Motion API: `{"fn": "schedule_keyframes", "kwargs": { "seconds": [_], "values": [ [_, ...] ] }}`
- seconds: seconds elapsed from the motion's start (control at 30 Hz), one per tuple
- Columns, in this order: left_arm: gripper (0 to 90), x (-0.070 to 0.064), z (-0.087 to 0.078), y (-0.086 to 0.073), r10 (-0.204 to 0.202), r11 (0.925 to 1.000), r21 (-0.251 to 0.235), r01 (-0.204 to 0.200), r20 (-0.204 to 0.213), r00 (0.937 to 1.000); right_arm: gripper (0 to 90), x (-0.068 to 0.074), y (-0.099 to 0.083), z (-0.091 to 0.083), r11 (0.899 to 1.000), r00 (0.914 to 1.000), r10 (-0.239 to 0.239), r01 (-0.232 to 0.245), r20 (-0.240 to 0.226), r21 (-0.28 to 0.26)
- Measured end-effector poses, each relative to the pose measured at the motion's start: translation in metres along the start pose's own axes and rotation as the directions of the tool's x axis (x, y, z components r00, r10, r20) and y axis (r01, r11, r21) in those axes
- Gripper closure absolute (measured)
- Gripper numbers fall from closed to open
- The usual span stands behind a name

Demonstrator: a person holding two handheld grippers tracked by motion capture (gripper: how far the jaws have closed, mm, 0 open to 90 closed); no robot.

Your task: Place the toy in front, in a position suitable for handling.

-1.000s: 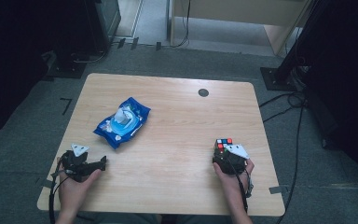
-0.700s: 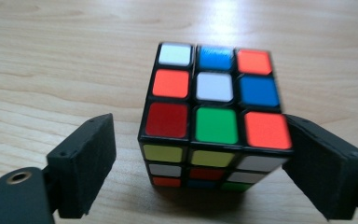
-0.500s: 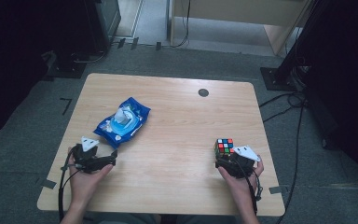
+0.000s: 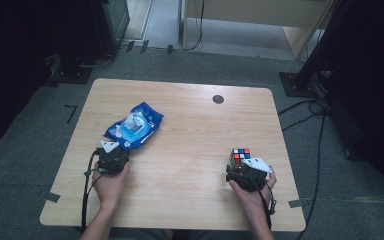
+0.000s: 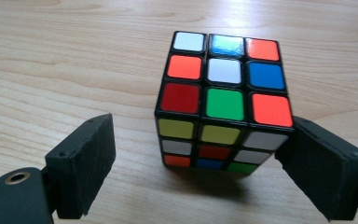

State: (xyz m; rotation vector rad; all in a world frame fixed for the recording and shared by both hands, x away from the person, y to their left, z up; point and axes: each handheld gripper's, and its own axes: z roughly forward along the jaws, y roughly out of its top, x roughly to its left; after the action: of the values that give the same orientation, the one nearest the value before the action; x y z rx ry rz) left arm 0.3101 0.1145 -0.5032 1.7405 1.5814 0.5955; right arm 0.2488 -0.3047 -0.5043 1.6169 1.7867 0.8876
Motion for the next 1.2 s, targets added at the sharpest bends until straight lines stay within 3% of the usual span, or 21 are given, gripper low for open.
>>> {"fn": "schedule_keyframes", "kwargs": {
  "seconds": [0.17, 0.27, 0.4, 0.47, 0.8, 0.97, 1.2],
  "values": [
    [83.9, -0.014, -0.007, -0.006, -0.015, 0.999, -0.041, 0.015, 0.017, 0.9998, 13.2, 0.0, 0.003, 0.004, 1.0, 0.9999, 0.009, -0.009, 0.012, 0.005],
    [84.1, -0.024, -0.014, -0.013, -0.033, 0.9976, -0.06, 0.035, 0.027, 0.9991, 16.2, -0.001, 0.006, 0.006, 1.0, 0.9984, 0.032, -0.031, 0.046, -0.003],
    [84.8, -0.033, -0.022, -0.024, -0.082, 0.9929, -0.083, 0.085, 0.03, 0.9961, 33.6, -0.003, 0.01, 0.009, 0.997, 0.9955, 0.071, -0.07, 0.063, -0.024],
    [84.9, -0.039, -0.027, -0.029, -0.09, 0.992, -0.085, 0.093, 0.032, 0.9954, 34.1, -0.002, 0.012, 0.01, 0.997, 0.9951, 0.078, -0.076, 0.062, -0.027],
    [84.6, -0.067, -0.043, -0.048, -0.041, 0.995, -0.09, 0.045, 0.049, 0.998, 34.4, 0.012, 0.014, 0.013, 0.998, 0.9976, 0.054, -0.053, 0.044, -0.034],
    [85.0, -0.07, -0.048, -0.051, -0.029, 0.9939, -0.106, 0.033, 0.038, 0.9989, 34.5, 0.016, 0.015, 0.012, 0.998, 0.9982, 0.049, -0.048, 0.035, -0.046],
    [85.5, -0.067, -0.053, -0.055, -0.043, 0.992, -0.117, 0.047, 0.038, 0.9984, 34.6, 0.037, 0.022, 0.011, 0.997, 0.9998, -0.017, 0.017, 0.005, -0.079]
  ]
}}
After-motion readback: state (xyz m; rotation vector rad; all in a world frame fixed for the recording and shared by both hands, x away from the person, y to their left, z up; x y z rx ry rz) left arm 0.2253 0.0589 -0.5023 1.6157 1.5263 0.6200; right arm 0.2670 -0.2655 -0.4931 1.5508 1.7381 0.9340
